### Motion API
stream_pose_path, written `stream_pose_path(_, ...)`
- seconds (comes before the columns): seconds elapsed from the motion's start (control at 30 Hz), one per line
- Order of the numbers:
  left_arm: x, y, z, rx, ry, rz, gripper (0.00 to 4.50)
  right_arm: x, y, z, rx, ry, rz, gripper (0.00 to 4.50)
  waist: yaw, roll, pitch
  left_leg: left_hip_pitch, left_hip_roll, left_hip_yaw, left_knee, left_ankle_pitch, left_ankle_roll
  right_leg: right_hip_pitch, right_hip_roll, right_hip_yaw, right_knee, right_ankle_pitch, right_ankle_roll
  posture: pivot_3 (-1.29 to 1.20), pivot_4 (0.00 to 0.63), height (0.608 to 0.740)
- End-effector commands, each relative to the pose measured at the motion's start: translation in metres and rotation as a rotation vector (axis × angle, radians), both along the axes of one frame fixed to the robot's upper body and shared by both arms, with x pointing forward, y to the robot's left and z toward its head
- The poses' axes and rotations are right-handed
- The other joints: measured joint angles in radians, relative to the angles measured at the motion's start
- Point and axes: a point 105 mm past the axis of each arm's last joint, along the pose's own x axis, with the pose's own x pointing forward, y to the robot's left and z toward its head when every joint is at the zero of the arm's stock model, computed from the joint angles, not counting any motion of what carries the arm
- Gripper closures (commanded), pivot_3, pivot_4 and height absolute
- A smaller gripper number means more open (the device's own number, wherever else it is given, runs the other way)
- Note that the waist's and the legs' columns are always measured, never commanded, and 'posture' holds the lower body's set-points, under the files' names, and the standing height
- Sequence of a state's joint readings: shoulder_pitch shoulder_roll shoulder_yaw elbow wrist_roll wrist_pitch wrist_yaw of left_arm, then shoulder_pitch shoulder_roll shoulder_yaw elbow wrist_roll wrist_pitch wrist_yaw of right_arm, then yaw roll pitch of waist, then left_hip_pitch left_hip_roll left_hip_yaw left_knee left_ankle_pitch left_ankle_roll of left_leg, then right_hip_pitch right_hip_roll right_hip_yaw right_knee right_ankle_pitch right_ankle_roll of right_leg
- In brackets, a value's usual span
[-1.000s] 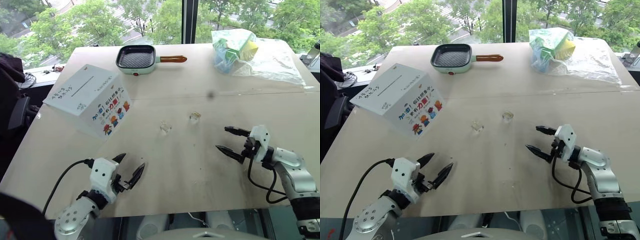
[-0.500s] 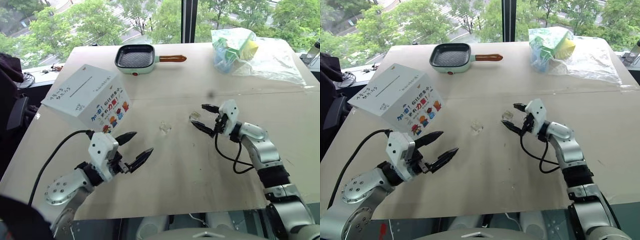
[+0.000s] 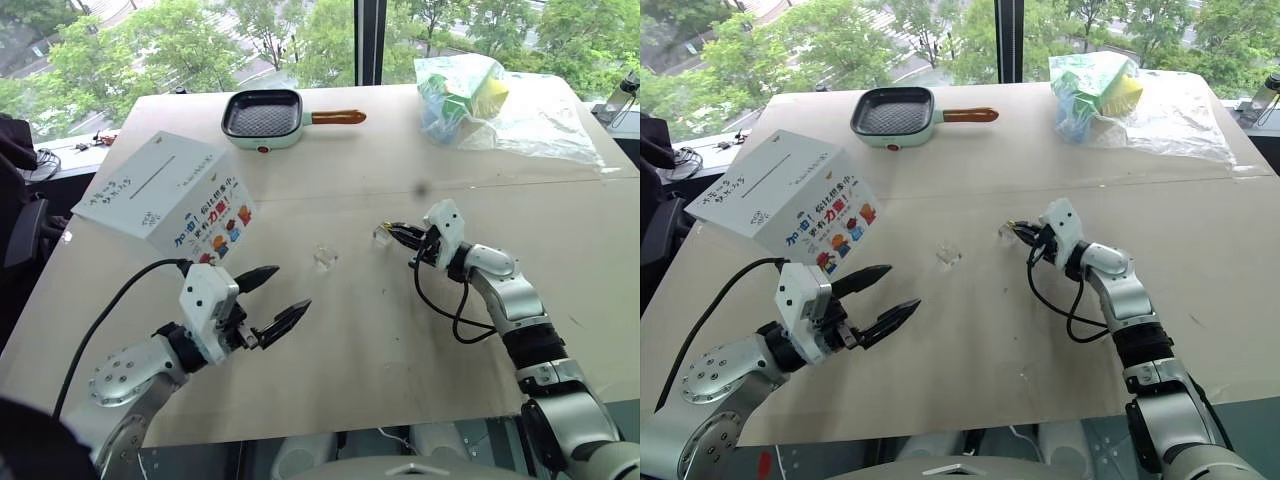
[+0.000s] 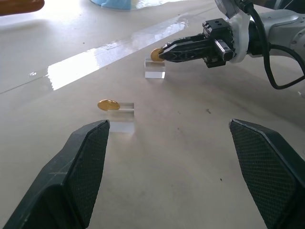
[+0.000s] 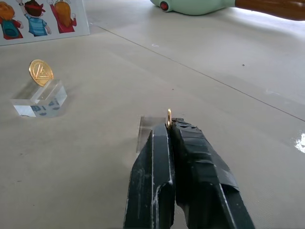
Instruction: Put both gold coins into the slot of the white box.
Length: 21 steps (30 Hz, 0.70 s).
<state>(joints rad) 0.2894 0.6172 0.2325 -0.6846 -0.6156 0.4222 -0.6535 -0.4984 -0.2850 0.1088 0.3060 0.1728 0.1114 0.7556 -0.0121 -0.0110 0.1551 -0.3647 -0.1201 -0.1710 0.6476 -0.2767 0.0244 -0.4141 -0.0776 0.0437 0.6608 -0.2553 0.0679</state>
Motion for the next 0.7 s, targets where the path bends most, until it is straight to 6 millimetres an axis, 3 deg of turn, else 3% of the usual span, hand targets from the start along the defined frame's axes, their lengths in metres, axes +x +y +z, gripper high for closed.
stream_pose_path(0.03,0.005,0.002,0.009,-0.088,0.011,0.054,0.37,-0.001,0.004,0.019,0.036,-0.042,0.031,4.44,0.000,0.000,0.000,0.000,0.000,0.000,0.000,0.000,0.000,0.000,0.000,0.000,0.000,0.000,0.000,0.00,0.150,0.736)
stream_pose_path(0.17,0.012,-0.012,0.040,-0.411,0.036,0.033,0.37,-0.031,0.030,0.055,0.305,0.105,0.247,4.44,0.000,0.000,0.000,-0.001,0.000,-0.001,0.001,0.000,0.000,0.000,0.000,-0.001,0.000,0.000,0.000,0.00,0.150,0.736)
stream_pose_path(0.33,0.013,-0.028,0.056,-0.637,0.101,-0.068,0.37,-0.078,0.056,0.097,0.528,0.276,0.540,4.44,-0.001,0.001,0.000,-0.001,0.001,-0.002,0.001,-0.001,-0.001,0.000,0.001,-0.001,0.000,0.000,0.000,0.00,0.150,0.736)
stream_pose_path(0.43,0.016,-0.035,0.060,-0.748,0.138,-0.119,0.37,-0.097,0.063,0.109,0.582,0.352,0.648,4.44,0.001,0.001,0.000,-0.001,0.001,-0.002,0.001,-0.001,0.000,0.000,0.001,-0.001,0.000,0.000,0.000,0.00,0.150,0.736)
stream_pose_path(0.57,0.020,-0.042,0.075,-0.923,0.145,-0.194,0.37,-0.106,0.066,0.117,0.626,0.405,0.701,4.44,0.002,0.000,0.000,-0.001,0.001,-0.002,0.002,-0.001,0.000,0.000,0.001,-0.001,0.000,0.000,0.000,0.00,0.150,0.736)
stream_pose_path(0.6,0.019,-0.044,0.078,-0.954,0.149,-0.216,0.94,-0.107,0.066,0.118,0.630,0.408,0.702,4.50,0.001,0.000,0.000,-0.001,0.001,-0.001,0.002,-0.001,0.000,0.000,0.001,-0.001,0.001,0.000,0.000,0.00,0.150,0.736)
stream_pose_path(0.63,0.015,-0.047,0.079,-0.974,0.162,-0.259,1.16,-0.108,0.067,0.120,0.632,0.409,0.706,4.50,-0.001,0.000,0.000,-0.001,0.001,-0.002,0.002,-0.001,0.000,0.000,0.001,-0.001,0.000,0.000,0.000,0.00,0.150,0.736)
stream_pose_path(0.7,0.009,-0.051,0.079,-0.987,0.187,-0.316,2.11,-0.109,0.068,0.122,0.636,0.411,0.711,4.50,-0.003,0.000,0.000,-0.001,0.001,-0.001,0.002,-0.001,0.000,0.000,0.001,-0.001,0.001,0.000,0.000,0.00,0.150,0.736)
